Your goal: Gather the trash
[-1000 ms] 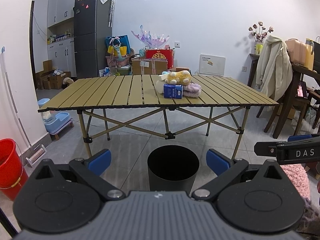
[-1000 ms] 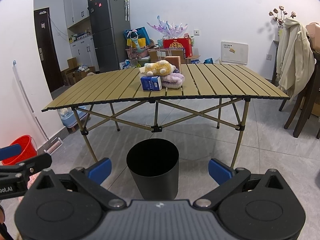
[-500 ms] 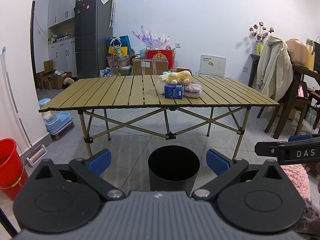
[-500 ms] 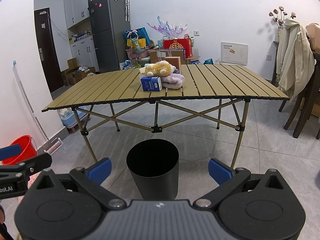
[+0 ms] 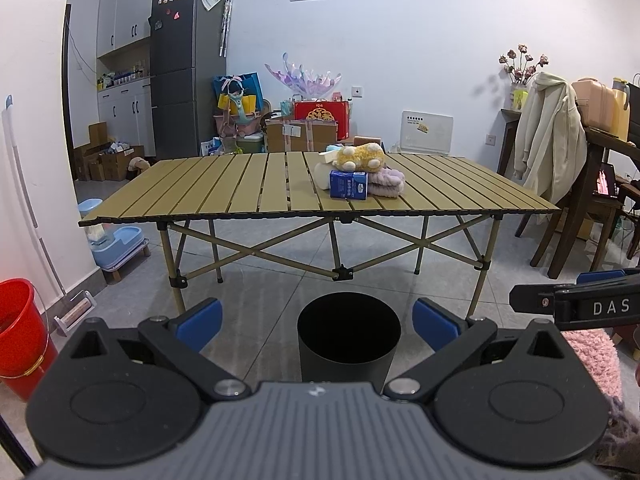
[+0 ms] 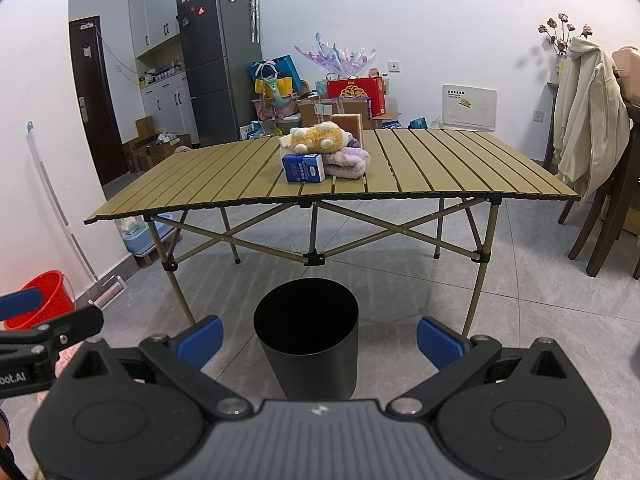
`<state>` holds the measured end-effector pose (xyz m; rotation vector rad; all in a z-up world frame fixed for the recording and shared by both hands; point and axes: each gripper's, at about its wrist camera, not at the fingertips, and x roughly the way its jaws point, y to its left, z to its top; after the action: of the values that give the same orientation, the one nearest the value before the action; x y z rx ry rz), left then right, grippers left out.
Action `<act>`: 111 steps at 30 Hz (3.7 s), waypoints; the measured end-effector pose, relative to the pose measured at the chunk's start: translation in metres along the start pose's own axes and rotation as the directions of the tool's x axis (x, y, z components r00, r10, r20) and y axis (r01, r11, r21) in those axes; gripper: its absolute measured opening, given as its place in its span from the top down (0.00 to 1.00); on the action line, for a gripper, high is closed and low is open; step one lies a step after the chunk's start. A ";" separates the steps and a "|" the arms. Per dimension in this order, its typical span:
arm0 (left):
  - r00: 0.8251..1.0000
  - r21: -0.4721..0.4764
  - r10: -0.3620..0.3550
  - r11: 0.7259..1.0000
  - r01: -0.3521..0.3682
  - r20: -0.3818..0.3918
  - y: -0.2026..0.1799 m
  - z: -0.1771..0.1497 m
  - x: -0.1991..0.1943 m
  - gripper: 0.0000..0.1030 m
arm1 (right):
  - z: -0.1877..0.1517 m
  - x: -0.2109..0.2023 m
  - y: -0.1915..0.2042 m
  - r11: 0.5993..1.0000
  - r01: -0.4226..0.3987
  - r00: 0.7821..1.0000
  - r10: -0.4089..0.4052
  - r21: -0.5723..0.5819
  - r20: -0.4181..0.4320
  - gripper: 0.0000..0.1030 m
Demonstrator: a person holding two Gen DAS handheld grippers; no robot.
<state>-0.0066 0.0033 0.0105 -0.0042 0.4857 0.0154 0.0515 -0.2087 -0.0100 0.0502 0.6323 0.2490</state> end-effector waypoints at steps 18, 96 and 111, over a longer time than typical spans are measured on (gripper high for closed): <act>1.000 0.012 0.023 1.000 -0.023 0.015 0.001 0.003 0.000 0.00 | -0.003 -0.001 0.003 1.000 0.000 1.000 0.000 -0.006 0.008 0.00; 0.995 -0.015 0.001 1.000 0.001 0.096 -0.026 0.131 0.325 0.00 | 0.148 0.283 -0.073 0.991 0.126 0.951 -0.134 0.046 0.280 0.00; 0.998 0.008 -0.027 1.000 0.026 0.050 -0.062 0.141 0.437 0.00 | 0.144 0.341 -0.119 0.975 0.195 0.924 -0.220 0.111 0.312 0.00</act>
<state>0.4466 -0.0516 -0.0688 -0.0027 0.4353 -0.0125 0.4273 -0.2361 -0.1055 0.0962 0.3158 0.0075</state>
